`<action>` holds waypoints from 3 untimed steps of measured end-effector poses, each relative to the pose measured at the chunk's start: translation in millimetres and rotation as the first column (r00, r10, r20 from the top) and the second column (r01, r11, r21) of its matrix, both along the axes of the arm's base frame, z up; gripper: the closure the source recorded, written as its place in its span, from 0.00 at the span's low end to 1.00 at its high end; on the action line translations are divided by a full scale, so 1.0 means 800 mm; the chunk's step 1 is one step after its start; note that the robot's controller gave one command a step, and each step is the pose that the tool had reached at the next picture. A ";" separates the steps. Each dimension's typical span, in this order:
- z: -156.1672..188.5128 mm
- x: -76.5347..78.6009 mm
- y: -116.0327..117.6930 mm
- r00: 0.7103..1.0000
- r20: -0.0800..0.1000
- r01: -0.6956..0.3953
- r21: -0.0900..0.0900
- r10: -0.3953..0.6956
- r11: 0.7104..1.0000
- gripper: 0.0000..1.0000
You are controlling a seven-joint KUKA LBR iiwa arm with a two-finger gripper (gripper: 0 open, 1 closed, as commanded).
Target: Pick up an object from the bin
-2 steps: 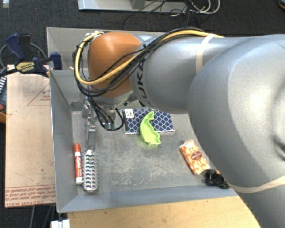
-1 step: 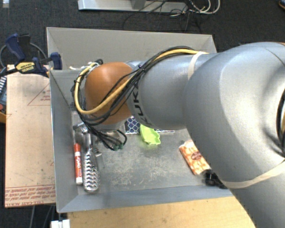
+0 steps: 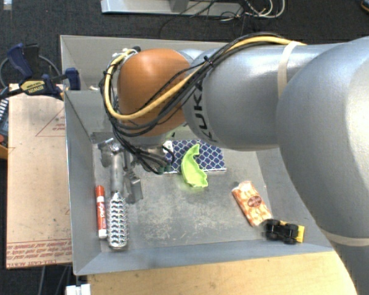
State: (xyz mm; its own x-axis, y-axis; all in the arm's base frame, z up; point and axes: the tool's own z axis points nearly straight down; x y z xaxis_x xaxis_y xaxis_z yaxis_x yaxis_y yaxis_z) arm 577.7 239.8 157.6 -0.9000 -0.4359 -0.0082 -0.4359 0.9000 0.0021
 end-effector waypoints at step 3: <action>-0.102 -0.074 0.017 0.699 0.007 -0.715 0.002 0.715 0.699 1.00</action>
Offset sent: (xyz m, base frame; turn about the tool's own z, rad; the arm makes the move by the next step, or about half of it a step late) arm -0.0575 -0.0010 -0.0876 -0.5498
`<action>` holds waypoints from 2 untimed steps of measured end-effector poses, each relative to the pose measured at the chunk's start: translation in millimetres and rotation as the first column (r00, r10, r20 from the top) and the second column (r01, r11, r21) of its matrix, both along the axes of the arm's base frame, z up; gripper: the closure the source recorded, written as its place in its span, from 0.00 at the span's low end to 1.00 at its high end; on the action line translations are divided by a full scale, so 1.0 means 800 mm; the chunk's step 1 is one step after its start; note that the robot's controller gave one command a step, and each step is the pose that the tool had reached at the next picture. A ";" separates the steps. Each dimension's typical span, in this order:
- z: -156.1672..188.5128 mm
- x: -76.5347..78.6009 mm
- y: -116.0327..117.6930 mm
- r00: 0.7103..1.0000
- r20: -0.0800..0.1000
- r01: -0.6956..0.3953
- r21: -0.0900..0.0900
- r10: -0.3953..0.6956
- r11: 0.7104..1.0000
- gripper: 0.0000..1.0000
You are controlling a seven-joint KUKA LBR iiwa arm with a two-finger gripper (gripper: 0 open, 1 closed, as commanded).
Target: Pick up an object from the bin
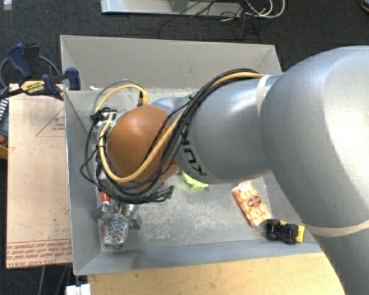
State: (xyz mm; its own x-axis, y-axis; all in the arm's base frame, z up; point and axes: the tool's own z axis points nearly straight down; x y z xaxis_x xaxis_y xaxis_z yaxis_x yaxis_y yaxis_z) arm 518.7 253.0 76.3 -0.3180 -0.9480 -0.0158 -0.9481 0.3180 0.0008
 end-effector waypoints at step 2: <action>0.008 -0.002 -0.001 1.000 -0.005 0.000 -0.002 0.000 1.000 1.00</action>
Offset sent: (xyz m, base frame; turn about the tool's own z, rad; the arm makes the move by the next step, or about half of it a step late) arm 0.0000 -0.0003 0.1060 0.0000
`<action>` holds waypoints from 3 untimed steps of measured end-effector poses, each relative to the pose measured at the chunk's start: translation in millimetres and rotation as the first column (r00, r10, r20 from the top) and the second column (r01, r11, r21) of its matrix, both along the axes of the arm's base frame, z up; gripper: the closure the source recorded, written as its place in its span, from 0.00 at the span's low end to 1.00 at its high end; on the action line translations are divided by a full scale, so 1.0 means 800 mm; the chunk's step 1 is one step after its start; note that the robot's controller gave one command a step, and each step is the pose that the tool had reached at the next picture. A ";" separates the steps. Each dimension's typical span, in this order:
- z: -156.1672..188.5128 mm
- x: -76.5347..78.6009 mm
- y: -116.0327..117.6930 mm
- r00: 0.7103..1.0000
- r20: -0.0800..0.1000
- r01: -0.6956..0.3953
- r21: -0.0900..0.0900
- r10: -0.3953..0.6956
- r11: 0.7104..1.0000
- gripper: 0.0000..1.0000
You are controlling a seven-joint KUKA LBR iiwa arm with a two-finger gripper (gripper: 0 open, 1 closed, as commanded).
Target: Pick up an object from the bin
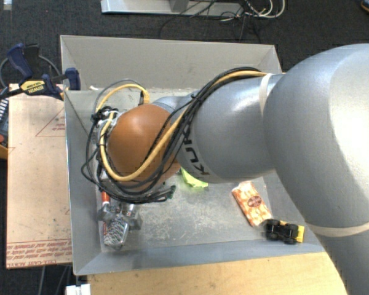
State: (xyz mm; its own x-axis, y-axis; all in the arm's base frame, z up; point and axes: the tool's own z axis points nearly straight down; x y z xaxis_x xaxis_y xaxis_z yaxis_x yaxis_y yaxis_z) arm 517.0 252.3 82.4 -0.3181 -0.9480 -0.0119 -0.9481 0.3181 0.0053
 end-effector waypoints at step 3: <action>0.055 0.000 0.000 1.000 -0.002 0.001 0.000 -0.001 1.000 1.00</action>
Offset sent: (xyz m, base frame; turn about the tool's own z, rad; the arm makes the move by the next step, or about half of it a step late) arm 0.0000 0.0000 0.0175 0.0000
